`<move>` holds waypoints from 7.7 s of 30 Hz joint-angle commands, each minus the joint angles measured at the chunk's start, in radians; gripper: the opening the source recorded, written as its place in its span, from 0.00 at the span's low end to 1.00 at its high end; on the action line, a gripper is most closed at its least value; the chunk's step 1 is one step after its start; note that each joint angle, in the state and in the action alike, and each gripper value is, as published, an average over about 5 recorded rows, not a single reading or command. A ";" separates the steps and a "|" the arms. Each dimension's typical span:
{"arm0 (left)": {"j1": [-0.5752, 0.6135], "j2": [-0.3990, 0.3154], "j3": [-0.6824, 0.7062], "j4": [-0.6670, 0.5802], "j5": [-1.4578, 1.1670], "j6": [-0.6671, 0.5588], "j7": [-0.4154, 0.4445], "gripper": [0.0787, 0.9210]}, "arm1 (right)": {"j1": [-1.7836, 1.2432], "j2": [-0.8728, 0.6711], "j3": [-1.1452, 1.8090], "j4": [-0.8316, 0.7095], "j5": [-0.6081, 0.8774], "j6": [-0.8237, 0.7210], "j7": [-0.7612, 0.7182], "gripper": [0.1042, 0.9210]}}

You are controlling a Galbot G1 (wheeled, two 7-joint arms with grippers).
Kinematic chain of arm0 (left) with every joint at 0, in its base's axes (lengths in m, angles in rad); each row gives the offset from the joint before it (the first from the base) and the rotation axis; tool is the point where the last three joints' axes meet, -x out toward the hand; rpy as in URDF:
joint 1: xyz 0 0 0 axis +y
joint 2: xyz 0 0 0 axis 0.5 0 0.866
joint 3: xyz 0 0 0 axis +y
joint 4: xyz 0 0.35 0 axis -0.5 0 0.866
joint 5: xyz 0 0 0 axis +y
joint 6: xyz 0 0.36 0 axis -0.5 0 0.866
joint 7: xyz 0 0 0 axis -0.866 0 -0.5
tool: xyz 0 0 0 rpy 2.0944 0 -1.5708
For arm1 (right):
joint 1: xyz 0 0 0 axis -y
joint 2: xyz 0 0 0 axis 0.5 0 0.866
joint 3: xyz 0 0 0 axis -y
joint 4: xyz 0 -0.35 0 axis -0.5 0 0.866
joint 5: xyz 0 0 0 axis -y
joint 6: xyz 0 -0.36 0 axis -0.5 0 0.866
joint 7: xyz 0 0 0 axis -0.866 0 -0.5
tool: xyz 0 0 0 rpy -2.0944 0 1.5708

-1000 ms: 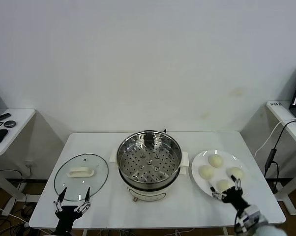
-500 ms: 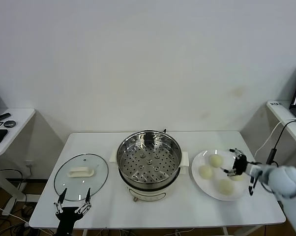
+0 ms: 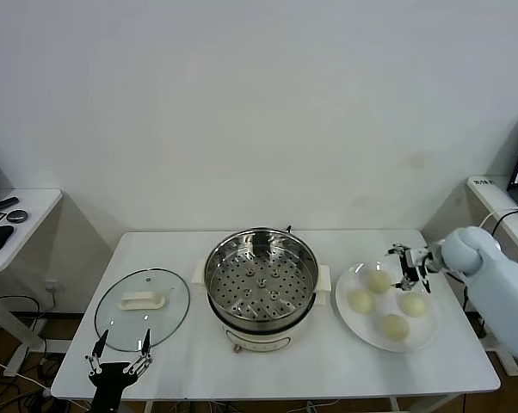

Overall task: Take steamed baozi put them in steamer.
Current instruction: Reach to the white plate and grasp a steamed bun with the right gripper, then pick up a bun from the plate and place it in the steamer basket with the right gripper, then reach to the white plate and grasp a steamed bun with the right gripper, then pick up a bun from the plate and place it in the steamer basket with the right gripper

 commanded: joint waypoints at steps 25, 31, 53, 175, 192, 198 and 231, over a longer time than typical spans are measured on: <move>-0.003 -0.007 -0.029 0.019 0.002 -0.013 0.003 0.88 | 0.174 0.175 -0.265 -0.282 -0.048 -0.082 -0.029 0.83; -0.003 -0.006 -0.030 0.019 0.005 -0.015 0.002 0.88 | 0.168 0.174 -0.260 -0.275 -0.046 -0.096 -0.032 0.73; -0.004 0.022 -0.027 -0.008 -0.002 -0.009 0.007 0.88 | 0.583 -0.034 -0.556 0.063 0.395 -0.120 -0.065 0.42; -0.048 0.084 -0.122 -0.017 -0.005 0.044 0.022 0.88 | 0.290 -0.009 -0.659 0.078 0.311 -0.186 -0.055 0.88; -0.037 0.077 -0.132 -0.011 -0.009 0.024 0.020 0.88 | 0.269 0.078 -0.640 -0.023 0.270 -0.220 -0.045 0.88; -0.038 0.075 -0.131 -0.010 -0.009 0.023 0.019 0.88 | 0.268 0.084 -0.633 -0.027 0.258 -0.246 -0.048 0.84; -0.103 0.114 -0.101 0.010 -0.024 0.030 0.019 0.88 | 1.253 -0.001 -1.224 0.503 1.017 -0.555 0.043 0.44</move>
